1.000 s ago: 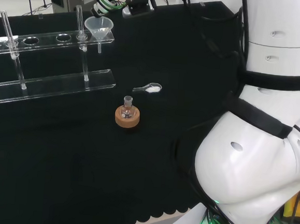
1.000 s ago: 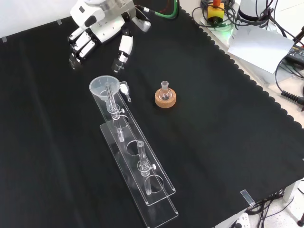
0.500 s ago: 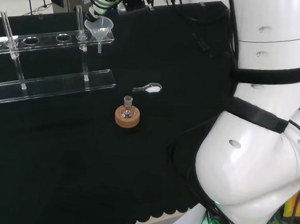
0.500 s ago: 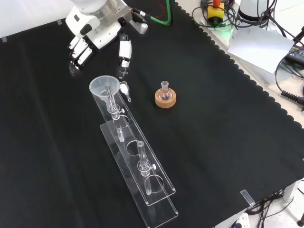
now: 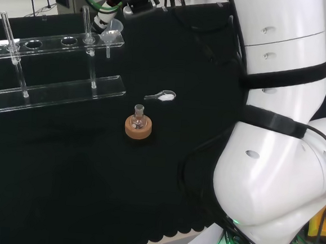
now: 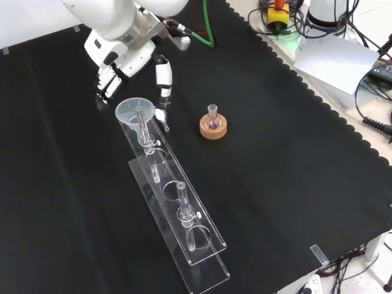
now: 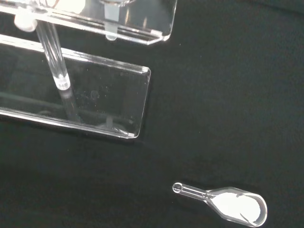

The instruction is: Pick up the funnel from the transparent funnel stand.

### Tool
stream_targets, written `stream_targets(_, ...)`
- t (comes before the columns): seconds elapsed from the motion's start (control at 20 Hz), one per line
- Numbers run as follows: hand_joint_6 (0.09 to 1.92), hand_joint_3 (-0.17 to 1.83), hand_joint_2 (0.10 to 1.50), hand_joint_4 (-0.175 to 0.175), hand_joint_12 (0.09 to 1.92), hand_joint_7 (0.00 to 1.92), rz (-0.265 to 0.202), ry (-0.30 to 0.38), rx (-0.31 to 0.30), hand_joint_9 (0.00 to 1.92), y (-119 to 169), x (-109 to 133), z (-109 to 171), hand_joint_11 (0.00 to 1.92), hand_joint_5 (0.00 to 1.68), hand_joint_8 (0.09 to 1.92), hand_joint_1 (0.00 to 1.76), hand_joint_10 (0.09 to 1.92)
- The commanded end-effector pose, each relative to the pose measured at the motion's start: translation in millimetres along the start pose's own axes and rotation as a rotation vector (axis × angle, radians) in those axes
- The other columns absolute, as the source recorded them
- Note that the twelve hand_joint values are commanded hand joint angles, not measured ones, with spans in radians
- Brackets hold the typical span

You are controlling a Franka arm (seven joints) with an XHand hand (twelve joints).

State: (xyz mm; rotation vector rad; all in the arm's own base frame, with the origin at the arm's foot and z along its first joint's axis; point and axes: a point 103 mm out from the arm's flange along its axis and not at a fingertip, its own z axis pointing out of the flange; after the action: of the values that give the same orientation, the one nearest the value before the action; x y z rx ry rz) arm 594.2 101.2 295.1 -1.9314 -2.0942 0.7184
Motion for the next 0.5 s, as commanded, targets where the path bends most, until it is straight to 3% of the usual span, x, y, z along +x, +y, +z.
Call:
stream_targets(0.05, 0.09, 0.23, 0.72, -0.129, 1.36, 0.01, 0.001, -0.023, -0.003, 0.36, 0.7, 3.1, 0.3, 0.49, 0.15, 0.79, 0.46, 0.79)
stream_targets(0.5, 0.09, 0.23, 0.70, -0.141, 1.36, 0.00, -0.008, -0.068, 0.014, 0.34, 7.6, 8.0, 4.7, 0.50, 0.10, 0.79, 0.48, 0.79)
